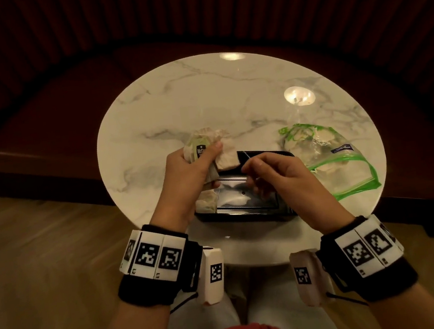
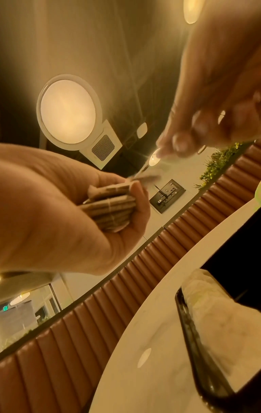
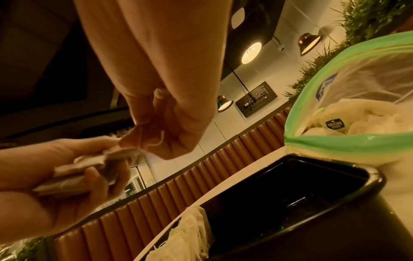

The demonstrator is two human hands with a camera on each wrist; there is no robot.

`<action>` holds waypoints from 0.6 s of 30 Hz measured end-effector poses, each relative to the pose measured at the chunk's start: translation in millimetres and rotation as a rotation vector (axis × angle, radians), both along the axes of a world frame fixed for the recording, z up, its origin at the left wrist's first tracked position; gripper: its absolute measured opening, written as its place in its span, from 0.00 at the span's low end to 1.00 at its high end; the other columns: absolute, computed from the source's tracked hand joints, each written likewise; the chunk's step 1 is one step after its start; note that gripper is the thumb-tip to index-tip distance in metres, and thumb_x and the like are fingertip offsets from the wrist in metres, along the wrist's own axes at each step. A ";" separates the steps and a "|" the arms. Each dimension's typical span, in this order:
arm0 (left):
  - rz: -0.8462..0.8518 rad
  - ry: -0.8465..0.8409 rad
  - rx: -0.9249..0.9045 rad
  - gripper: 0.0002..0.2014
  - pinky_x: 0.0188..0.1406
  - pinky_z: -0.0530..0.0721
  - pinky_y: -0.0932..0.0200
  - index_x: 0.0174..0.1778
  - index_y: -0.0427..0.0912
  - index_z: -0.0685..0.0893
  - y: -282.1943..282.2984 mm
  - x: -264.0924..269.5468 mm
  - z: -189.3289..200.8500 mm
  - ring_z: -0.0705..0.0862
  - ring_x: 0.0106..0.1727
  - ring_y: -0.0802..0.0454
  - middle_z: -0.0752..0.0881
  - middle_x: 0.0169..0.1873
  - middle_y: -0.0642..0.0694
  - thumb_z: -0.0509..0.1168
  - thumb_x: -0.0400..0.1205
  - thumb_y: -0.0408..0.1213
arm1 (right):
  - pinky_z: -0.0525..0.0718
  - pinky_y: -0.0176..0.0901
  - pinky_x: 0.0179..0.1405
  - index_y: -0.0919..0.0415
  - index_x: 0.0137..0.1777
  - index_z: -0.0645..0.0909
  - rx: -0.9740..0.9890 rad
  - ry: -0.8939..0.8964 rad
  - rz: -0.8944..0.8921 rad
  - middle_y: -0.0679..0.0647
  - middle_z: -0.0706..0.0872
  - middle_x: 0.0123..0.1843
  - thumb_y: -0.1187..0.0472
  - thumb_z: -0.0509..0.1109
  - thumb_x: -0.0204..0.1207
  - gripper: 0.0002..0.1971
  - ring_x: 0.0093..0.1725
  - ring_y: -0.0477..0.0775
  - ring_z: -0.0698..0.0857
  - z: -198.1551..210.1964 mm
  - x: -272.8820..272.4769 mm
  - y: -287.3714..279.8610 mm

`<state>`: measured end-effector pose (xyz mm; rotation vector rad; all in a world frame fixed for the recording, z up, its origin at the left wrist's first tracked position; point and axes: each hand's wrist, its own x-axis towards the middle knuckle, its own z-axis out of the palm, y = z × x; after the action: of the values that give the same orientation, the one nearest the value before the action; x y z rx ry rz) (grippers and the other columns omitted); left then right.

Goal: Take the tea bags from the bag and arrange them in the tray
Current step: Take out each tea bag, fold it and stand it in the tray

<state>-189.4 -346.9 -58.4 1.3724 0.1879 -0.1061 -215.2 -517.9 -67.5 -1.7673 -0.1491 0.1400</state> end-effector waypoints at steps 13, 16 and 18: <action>-0.046 0.101 -0.115 0.08 0.23 0.81 0.64 0.49 0.43 0.89 -7.3 -3.2 3.4 0.87 0.34 0.57 0.91 0.39 0.46 0.70 0.81 0.43 | 0.75 0.33 0.30 0.60 0.50 0.86 0.063 0.112 0.072 0.48 0.81 0.31 0.60 0.61 0.85 0.11 0.30 0.43 0.76 -13.4 -12.5 7.3; -0.093 0.135 -0.119 0.11 0.23 0.82 0.64 0.54 0.41 0.89 -6.6 -3.4 3.4 0.88 0.41 0.50 0.92 0.46 0.41 0.70 0.81 0.44 | 0.73 0.32 0.29 0.60 0.44 0.85 0.166 0.140 0.008 0.51 0.77 0.31 0.58 0.63 0.83 0.11 0.30 0.43 0.74 -12.1 -11.3 8.5; -0.127 0.156 -0.120 0.13 0.24 0.83 0.64 0.56 0.41 0.88 -6.5 -3.8 3.4 0.89 0.43 0.47 0.92 0.46 0.41 0.70 0.81 0.44 | 0.70 0.35 0.30 0.60 0.42 0.84 0.193 0.143 -0.015 0.60 0.73 0.33 0.53 0.64 0.81 0.13 0.31 0.49 0.71 -11.3 -9.9 9.2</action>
<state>-193.2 -353.4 -55.0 1.2563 0.2211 -0.3266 -225.2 -508.6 -78.7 -1.5601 -0.0434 0.2331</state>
